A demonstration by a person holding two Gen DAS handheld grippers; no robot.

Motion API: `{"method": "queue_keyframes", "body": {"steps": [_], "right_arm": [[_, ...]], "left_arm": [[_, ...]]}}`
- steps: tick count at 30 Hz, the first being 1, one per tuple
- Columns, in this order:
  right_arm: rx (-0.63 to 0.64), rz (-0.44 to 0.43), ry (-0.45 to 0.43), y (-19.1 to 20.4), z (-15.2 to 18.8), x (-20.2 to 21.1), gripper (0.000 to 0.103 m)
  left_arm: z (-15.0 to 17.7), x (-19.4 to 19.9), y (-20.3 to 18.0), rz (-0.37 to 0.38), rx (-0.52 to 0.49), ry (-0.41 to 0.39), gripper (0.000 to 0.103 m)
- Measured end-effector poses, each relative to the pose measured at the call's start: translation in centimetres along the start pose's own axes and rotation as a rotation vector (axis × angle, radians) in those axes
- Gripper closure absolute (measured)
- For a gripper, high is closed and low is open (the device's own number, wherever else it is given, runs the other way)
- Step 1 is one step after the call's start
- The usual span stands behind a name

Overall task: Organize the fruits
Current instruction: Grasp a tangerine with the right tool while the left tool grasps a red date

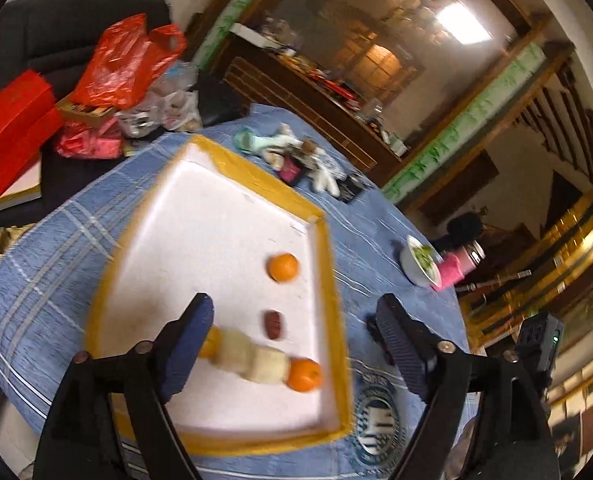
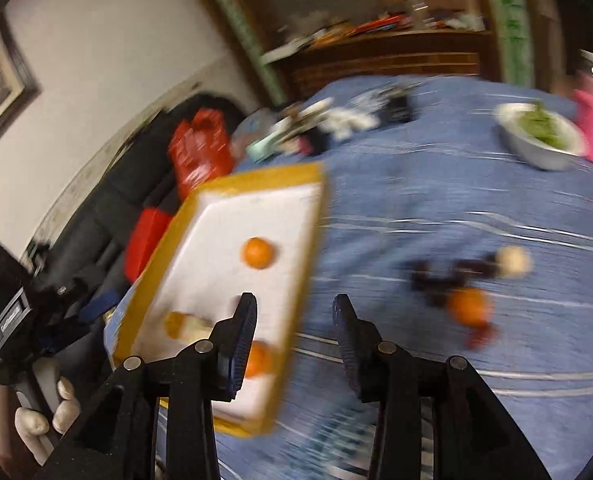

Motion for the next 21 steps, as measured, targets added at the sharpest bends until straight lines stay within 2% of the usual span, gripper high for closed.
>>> {"method": "queue_keyframes", "body": {"steps": [4,8,13,18,20,21], "right_arm": [[-0.069,0.114,-0.035,-6.6,0.8,3.7,0.059],[-0.112,0.135,-0.004,-10.2,2.5,3.8,0.059],[-0.086,0.111,0.023,-11.2,2.7,1.0,0.059],[-0.066,0.051,0.044,-10.8,1.3,-2.9,0.059],[-0.039,0.062,0.064,-10.6,1.2,-4.5,0.055],[-0.005,0.101,0.042,-10.7,0.9,-4.7,0.054]], "left_arm": [[2.3,-1.1,-4.6,0.035,-0.077,0.034,0.018],[4.9,-3.4,-8.1,0.050,-0.135,0.102,0.018],[6.4,-5.3,-10.5,0.029,-0.199,0.148,0.018],[6.4,-6.2,-10.8,-0.012,-0.222,0.152,0.018],[6.6,-6.9,-10.8,-0.028,-0.229,0.162,0.018],[6.8,-7.4,-10.9,-0.034,-0.234,0.172,0.018]]}}
Point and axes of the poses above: each gripper's, at about its wrist camera, not at the fingertips, and x roughly against the way its jaws point, y to its left, z to its underside, the point moved 10 cm from there along -x, roughly the way its jaws point, and after that the axes turned 2 degrees about -y, right-handed, at the moved point
